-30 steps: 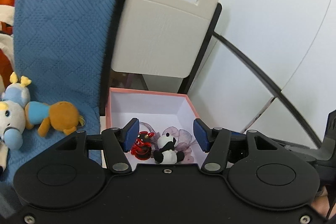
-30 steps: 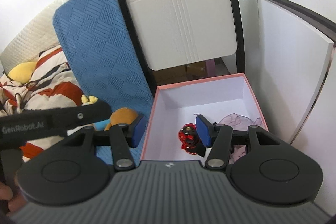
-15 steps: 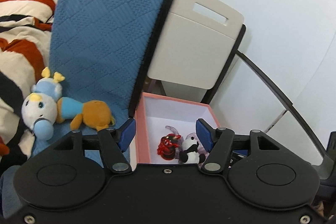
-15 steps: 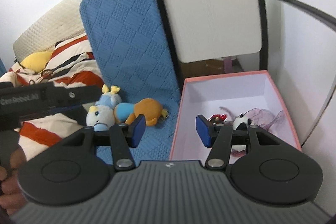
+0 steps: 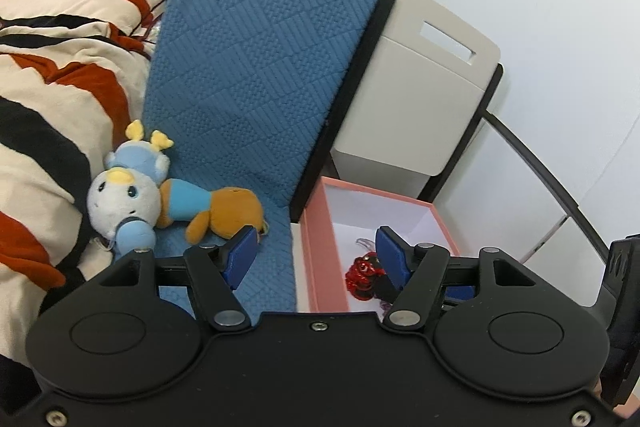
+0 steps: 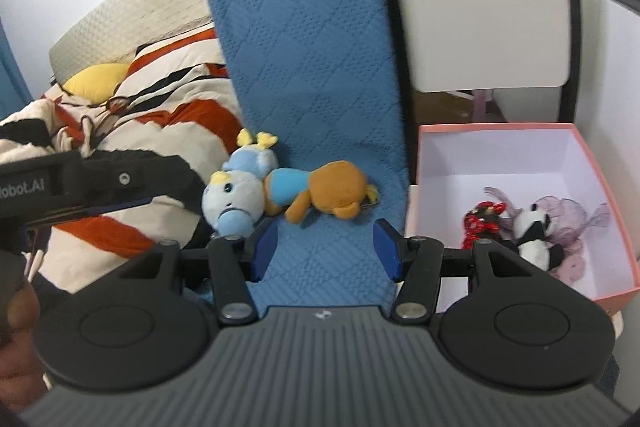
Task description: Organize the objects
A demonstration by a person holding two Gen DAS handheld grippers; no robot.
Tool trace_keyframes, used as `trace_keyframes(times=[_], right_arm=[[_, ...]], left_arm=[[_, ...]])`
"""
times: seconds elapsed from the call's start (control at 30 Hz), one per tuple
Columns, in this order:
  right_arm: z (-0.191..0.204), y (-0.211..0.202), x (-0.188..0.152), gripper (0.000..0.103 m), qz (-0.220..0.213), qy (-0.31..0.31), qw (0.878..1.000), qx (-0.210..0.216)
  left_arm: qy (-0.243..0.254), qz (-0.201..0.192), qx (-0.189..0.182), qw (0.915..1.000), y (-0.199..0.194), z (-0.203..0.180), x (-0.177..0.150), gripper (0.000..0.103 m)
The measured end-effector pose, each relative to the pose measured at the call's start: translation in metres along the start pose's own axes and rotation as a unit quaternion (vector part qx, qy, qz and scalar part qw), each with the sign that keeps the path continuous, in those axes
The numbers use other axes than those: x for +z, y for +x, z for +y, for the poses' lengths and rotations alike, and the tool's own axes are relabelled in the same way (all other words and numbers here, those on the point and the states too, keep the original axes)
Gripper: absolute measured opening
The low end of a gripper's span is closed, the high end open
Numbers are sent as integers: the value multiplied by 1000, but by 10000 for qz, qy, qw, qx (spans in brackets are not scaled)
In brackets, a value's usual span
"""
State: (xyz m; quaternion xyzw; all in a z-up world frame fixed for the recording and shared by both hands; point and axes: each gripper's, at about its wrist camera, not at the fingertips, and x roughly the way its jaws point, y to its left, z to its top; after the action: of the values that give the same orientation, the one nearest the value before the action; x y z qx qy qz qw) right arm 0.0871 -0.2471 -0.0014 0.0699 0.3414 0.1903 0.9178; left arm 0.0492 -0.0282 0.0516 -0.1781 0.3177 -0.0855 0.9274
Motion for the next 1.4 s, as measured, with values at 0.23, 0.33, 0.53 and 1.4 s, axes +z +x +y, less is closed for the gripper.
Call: trace_keyframes(times=[0.23,0.33,0.53,1.4], right_arm=[[30,10,-3,56,132,14,9999,67],[41,16,-3,56,222,-97,9997,59],[42,29,4,56,322,-186,9992,-167],[67,141,43,91,900,-1074,9900,-157]], left_arm=[[-53,43,50,10000,-6,29,-3,66],[-45,37,64,10000,-5,36,-2,67],[-144,-17,70,9999,-1,47,6,82],[-701,591,909,9916,88,166,48,103]])
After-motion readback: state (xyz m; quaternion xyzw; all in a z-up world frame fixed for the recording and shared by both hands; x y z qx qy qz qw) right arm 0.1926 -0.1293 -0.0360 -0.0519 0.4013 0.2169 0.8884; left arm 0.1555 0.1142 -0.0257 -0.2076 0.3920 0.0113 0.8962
